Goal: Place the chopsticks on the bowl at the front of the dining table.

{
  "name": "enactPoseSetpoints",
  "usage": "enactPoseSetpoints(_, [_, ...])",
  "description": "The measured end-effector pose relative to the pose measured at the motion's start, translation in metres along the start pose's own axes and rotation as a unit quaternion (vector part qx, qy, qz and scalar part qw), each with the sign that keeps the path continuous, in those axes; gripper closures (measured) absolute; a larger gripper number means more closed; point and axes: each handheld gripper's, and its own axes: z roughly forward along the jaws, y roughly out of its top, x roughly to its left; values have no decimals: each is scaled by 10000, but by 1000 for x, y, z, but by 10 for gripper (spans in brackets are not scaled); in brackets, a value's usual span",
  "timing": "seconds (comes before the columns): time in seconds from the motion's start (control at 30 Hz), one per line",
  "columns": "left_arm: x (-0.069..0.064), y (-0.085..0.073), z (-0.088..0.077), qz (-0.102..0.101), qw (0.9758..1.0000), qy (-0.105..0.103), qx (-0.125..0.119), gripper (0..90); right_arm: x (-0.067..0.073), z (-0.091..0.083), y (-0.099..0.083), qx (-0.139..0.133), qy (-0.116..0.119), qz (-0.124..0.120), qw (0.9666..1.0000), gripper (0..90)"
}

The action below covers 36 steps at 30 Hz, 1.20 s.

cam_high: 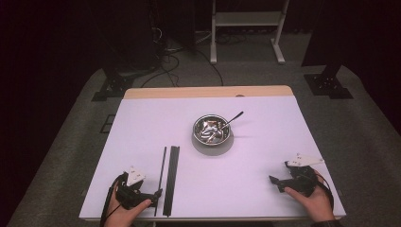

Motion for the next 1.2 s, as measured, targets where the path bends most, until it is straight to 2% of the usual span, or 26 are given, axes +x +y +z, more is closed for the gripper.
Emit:
enactPoseSetpoints(0.33, [4,-2,-4,101,9999,-74,98,0,0,0,0,0,1,-1,10000,127])
enactPoseSetpoints(0.7, [19,-6,-9,-41,9999,86,123,0,0,0,0,1,1,0,10000,127])
enactPoseSetpoints(1.2, [38,-10,-13,-143,9996,203,146,0,0,0,0,1,1,-1,10000,126])
